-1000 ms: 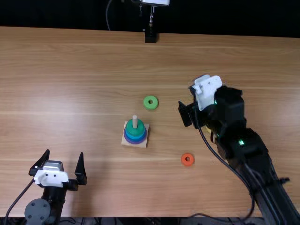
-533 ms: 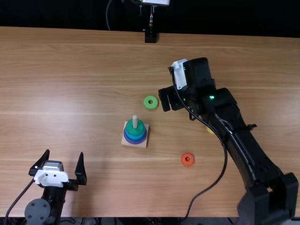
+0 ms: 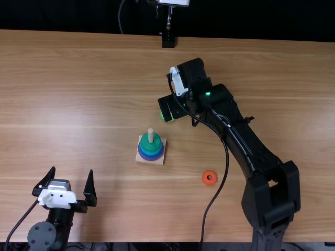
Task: Build the Hanoi tower: stack the rings onto the peg from bottom to top in this color order: purple, dark blue, light blue, dark green, light green, yellow, orange.
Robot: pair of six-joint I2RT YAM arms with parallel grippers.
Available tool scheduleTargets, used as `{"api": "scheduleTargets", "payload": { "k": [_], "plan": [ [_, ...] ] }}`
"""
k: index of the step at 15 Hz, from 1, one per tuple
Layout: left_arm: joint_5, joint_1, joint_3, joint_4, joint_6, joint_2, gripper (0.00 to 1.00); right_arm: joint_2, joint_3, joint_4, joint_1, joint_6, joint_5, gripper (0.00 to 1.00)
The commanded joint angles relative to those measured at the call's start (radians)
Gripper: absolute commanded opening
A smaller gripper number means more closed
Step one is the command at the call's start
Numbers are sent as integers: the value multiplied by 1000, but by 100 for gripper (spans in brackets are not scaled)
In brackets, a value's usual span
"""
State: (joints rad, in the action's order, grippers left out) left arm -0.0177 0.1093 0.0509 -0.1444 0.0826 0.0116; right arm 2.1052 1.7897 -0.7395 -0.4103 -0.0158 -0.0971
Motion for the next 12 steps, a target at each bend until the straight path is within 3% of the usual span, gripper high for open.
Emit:
{"api": "scheduleTargets", "payload": {
  "k": [1,7,11,12],
  "plan": [
    [9,-10,-45,-12,-3,-12,100,35,50,0,-5,14,-6,100],
    [9,-10,-45,-14,-3,-12,100,122,54,0,-42,20,9,100],
    [9,-10,-45,-14,-3,-12,100,170,80,-2,-62,43,22,100],
    [9,-10,-45,-14,-3,-12,100,174,80,2,-62,43,47,100]
  ]
}}
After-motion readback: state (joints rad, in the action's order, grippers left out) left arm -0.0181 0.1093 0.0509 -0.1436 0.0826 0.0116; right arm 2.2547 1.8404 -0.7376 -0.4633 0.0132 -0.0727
